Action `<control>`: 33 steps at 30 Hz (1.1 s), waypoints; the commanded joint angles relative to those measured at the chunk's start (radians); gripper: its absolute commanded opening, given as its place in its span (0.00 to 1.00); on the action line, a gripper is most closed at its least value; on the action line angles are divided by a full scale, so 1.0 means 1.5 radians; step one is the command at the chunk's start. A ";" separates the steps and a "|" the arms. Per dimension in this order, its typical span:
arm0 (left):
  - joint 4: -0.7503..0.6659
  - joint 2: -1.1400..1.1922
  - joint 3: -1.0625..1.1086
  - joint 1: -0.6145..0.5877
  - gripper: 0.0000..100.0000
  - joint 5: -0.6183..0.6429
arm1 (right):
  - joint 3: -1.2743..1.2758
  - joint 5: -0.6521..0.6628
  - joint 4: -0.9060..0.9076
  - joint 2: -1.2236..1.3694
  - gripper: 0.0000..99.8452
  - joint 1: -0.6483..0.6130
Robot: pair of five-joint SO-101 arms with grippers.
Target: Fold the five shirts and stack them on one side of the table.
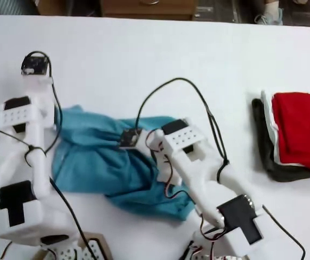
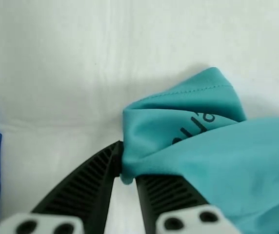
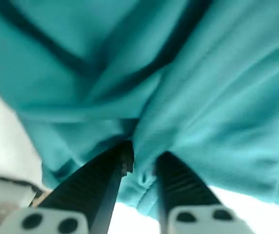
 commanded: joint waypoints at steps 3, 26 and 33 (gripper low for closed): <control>-0.010 -0.002 -0.008 0.003 0.02 -0.005 | -0.017 -0.017 -0.010 -0.007 0.02 -0.002; 0.125 -0.002 -0.004 0.042 0.02 -0.056 | -0.361 0.160 -0.011 0.001 0.02 0.171; 0.189 -0.003 -0.008 0.082 0.02 -0.135 | -0.298 0.220 -0.069 0.101 0.02 0.208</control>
